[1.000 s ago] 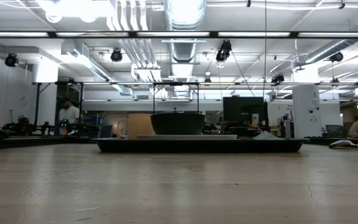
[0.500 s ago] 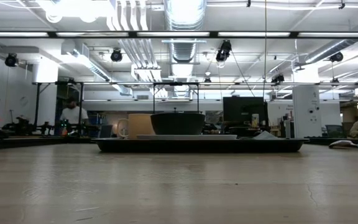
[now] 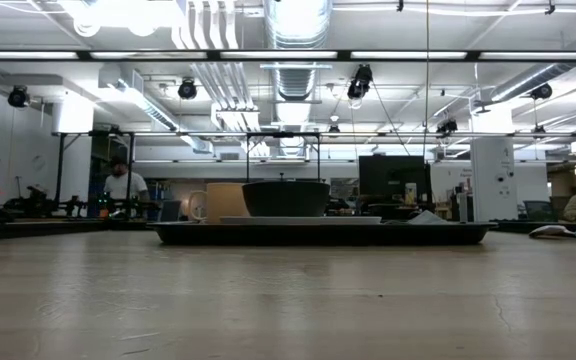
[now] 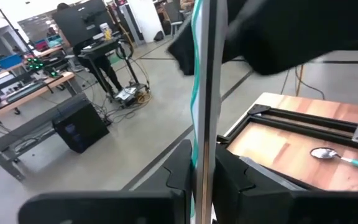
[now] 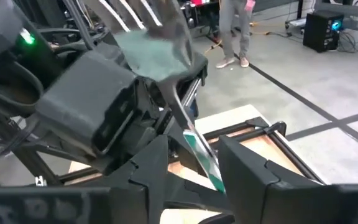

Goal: Set up tray
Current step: Put the blue fork on top of the gray napkin on the black tray, then put the blue knife on top of the gray napkin on the black tray

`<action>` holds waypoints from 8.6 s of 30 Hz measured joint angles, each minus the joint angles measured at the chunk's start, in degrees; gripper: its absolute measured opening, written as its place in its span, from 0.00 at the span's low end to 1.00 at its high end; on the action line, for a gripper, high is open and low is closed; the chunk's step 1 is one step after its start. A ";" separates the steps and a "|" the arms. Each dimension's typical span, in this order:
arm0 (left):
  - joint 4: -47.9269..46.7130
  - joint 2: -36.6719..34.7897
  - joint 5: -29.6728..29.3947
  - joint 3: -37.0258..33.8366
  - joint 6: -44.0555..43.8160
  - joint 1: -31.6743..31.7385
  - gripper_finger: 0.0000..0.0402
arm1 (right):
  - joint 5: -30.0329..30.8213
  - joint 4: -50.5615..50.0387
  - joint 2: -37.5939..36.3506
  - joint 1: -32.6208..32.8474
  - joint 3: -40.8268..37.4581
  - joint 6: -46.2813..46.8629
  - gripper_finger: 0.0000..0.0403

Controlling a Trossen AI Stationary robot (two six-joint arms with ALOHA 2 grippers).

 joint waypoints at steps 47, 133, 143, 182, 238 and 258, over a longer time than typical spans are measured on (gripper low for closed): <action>-16.20 -20.51 11.35 -0.02 -1.37 -0.22 0.45 | -22.35 -23.58 -9.65 -23.04 -30.25 30.98 0.04; -63.59 -15.68 28.22 -8.66 -86.34 -13.65 0.38 | -17.65 -17.97 -22.14 -21.54 -39.50 22.18 0.37; -58.82 -3.52 40.60 -13.20 -109.89 -23.99 0.38 | -14.87 -16.58 -23.95 -16.38 -39.54 18.05 0.45; -24.93 23.33 48.54 -11.41 -135.42 -31.57 0.42 | -15.07 -16.24 -23.80 -13.29 -39.50 18.40 0.44; -27.84 25.78 53.55 -16.00 -146.30 -28.81 0.39 | -21.98 -16.02 -23.89 -13.20 -39.43 4.65 0.42; -30.32 25.36 52.55 -13.93 -142.49 -28.92 0.03 | -22.37 -12.33 -23.93 -13.20 -39.41 5.11 0.42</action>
